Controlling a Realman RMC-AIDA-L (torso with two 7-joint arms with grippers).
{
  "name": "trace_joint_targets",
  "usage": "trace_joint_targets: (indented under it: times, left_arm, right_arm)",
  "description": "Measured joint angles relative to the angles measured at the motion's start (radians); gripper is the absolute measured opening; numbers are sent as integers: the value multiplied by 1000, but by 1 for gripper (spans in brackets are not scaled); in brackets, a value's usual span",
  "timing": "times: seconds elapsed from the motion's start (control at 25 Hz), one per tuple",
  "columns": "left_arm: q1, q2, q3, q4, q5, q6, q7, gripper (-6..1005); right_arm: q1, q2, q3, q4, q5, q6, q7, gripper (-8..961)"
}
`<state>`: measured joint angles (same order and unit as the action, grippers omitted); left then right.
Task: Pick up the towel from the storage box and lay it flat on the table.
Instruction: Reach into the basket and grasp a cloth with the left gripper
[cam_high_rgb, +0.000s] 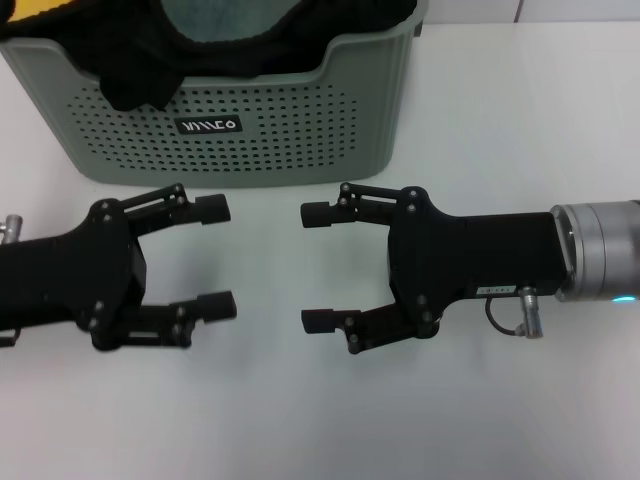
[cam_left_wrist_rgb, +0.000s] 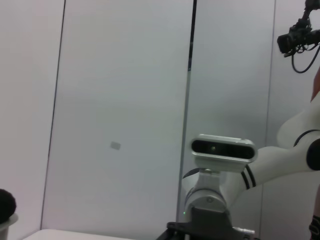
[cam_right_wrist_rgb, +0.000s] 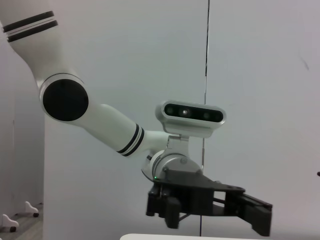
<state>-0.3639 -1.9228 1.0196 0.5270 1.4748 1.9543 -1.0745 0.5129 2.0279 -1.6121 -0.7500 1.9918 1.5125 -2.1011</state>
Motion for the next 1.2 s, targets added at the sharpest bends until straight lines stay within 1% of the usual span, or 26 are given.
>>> trace_joint_targets:
  times: [0.04, 0.12, 0.16, 0.2, 0.24, 0.28, 0.4, 0.48, 0.52, 0.6, 0.64, 0.72, 0.76, 0.84, 0.96, 1.12, 1.2]
  left_arm:
    - [0, 0, -9, 0, -2, -10, 0, 880]
    - [8, -4, -58, 0, -4, -32, -2, 880]
    - [23, -10, -138, -4, -4, -57, -3, 880]
    - [31, -15, -182, -6, -6, -65, -2, 880]
    - [36, -17, -202, -7, -6, -68, -2, 880]
    - [49, -30, -271, -7, -10, -74, 0, 880]
    - [63, -61, -388, 5, -13, -75, 8, 880]
    - [52, -83, -432, 8, -14, -88, 33, 880]
    - [46, -92, -442, 8, -15, -95, 47, 880]
    - [33, -121, -450, 13, -20, -122, 114, 880]
    - [30, -140, -450, 22, -25, -140, 149, 880]
    - [25, -161, -450, 50, -39, -178, 179, 880]
    - [21, -167, -448, 64, -48, -202, 186, 880]
    - [8, -170, -443, 72, -61, -265, 188, 880]
    - [-8, -171, -443, 76, -73, -315, 216, 879]
    - [-13, -174, -441, 77, -136, -436, 288, 879]
    - [-13, -173, -441, 76, -154, -468, 307, 879]
  right_arm:
    - [-1, 0, 1, 0, 0, 0, -1, 885]
    - [-1, 0, 5, 0, 0, -1, -3, 885]
    - [-1, 0, 6, 0, 1, -2, -3, 885]
    - [-1, -1, 6, 0, 1, -2, -3, 885]
    - [-1, -2, 7, 0, 1, -2, -3, 885]
    - [1, -2, 7, 0, 1, -2, -3, 885]
    - [8, -3, 5, 0, 0, -14, -8, 885]
    - [11, -2, 2, 0, -1, -24, -12, 884]
    - [13, -2, 0, 0, -1, -25, -13, 884]
    - [20, -2, -4, 2, -3, -26, -14, 884]
    - [22, -2, -7, 2, -4, -27, -14, 884]
    - [23, -2, -12, 2, -4, -27, -14, 884]
    - [22, -1, -13, 2, -4, -27, -14, 884]
    - [21, -1, -13, 2, -4, -28, -14, 884]
    - [20, 0, -13, 3, -4, -28, -14, 884]
    - [20, 0, -13, 7, -4, -28, -14, 883]
    - [20, 0, -13, 11, -3, -28, -14, 883]
